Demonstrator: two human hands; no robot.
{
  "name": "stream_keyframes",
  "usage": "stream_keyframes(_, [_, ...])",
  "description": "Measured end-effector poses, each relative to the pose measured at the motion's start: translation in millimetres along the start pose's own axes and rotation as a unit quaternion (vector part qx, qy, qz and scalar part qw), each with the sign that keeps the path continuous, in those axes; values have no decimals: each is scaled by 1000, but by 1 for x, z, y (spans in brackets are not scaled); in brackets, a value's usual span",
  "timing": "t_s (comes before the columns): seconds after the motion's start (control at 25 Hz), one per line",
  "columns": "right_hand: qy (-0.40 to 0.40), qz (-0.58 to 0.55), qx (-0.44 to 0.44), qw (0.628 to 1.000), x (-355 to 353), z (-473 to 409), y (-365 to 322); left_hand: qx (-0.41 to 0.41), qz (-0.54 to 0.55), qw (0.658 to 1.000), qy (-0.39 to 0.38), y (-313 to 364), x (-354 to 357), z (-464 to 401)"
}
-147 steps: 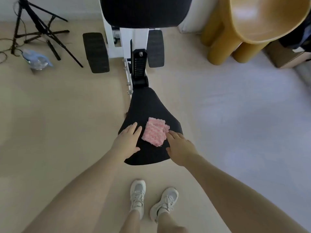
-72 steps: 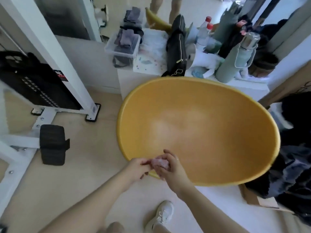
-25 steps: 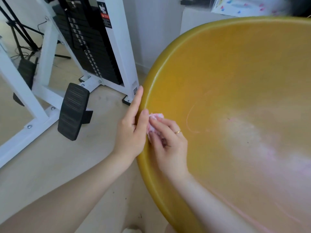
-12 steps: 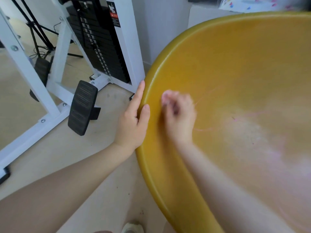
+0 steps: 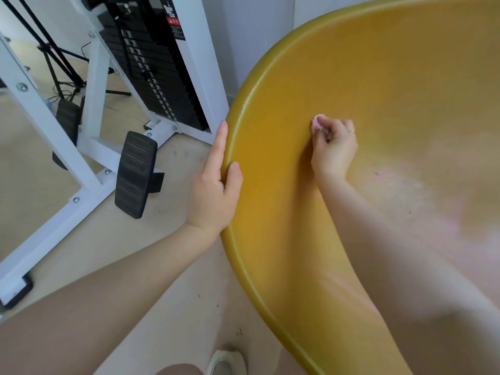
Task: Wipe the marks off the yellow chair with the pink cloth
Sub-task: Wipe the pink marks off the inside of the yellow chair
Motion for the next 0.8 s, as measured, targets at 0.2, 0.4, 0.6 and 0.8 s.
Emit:
stream_keyframes(0.2, [-105, -1, -113, 988, 1, 99, -24, 12, 0, 1000, 12, 1, -2, 0])
stream_keyframes(0.4, [-180, 17, -209, 961, -7, 125, -18, 14, 4, 1000, 12, -1, -1, -2])
stream_keyframes(0.6, [-11, 98, -6, 995, -16, -3, 16, 44, -34, 998, 11, 2, 0, 0])
stream_keyframes(0.8, [-63, 108, -76, 989, -12, 57, 8, 168, -162, 971, 42, 17, -6, -1])
Point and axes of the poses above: each hand's wrist, its own z-axis away from the middle knuckle, its own x-axis out of the palm, y = z × x, the point moved 5 cm from there along -z, towards the middle knuckle, and after that the axes turned 4 degrees about x, right-handed, at the moved point
